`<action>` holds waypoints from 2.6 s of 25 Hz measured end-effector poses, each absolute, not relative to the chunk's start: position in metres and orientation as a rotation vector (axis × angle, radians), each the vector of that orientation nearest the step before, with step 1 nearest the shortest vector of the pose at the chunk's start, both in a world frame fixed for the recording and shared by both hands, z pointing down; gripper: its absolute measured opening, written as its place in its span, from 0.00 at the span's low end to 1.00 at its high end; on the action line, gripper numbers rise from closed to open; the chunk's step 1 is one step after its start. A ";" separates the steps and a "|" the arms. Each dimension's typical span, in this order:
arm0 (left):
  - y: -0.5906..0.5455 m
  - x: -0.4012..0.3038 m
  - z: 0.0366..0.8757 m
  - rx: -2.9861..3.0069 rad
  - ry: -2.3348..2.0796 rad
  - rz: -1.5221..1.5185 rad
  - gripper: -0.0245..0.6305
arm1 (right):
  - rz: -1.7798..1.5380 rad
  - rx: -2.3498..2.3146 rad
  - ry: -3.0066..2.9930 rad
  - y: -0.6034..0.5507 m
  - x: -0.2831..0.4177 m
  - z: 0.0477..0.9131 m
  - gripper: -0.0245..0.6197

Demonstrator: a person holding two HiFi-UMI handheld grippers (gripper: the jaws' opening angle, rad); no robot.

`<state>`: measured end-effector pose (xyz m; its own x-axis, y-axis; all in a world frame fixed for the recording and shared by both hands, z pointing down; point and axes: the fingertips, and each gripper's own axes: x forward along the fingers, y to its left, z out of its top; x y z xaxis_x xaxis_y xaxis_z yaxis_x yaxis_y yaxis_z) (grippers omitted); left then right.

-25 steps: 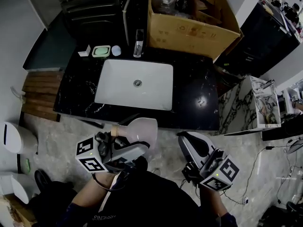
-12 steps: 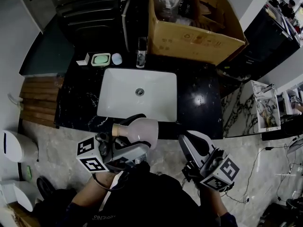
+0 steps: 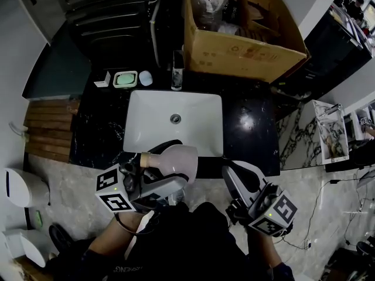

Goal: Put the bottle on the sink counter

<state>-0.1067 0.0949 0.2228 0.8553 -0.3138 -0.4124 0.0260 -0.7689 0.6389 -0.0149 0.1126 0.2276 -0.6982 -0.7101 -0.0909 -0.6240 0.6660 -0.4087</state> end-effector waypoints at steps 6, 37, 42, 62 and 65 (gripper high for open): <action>0.086 -0.109 0.226 2.357 -0.212 -0.672 0.62 | -0.520 -1.084 2.670 0.106 -0.016 0.235 0.08; -0.023 -0.050 0.246 2.347 -0.394 -0.631 0.62 | -0.607 -0.965 2.686 -0.010 0.051 0.257 0.08; -0.041 -0.039 0.255 2.328 -0.443 -0.628 0.62 | -0.627 -0.929 2.699 -0.025 0.064 0.264 0.08; -0.100 0.006 0.306 2.298 -0.576 -0.514 0.62 | -0.712 -0.876 2.714 -0.081 0.104 0.295 0.08; -0.113 0.011 0.311 2.307 -0.570 -0.493 0.62 | -0.724 -0.892 2.709 -0.091 0.105 0.299 0.08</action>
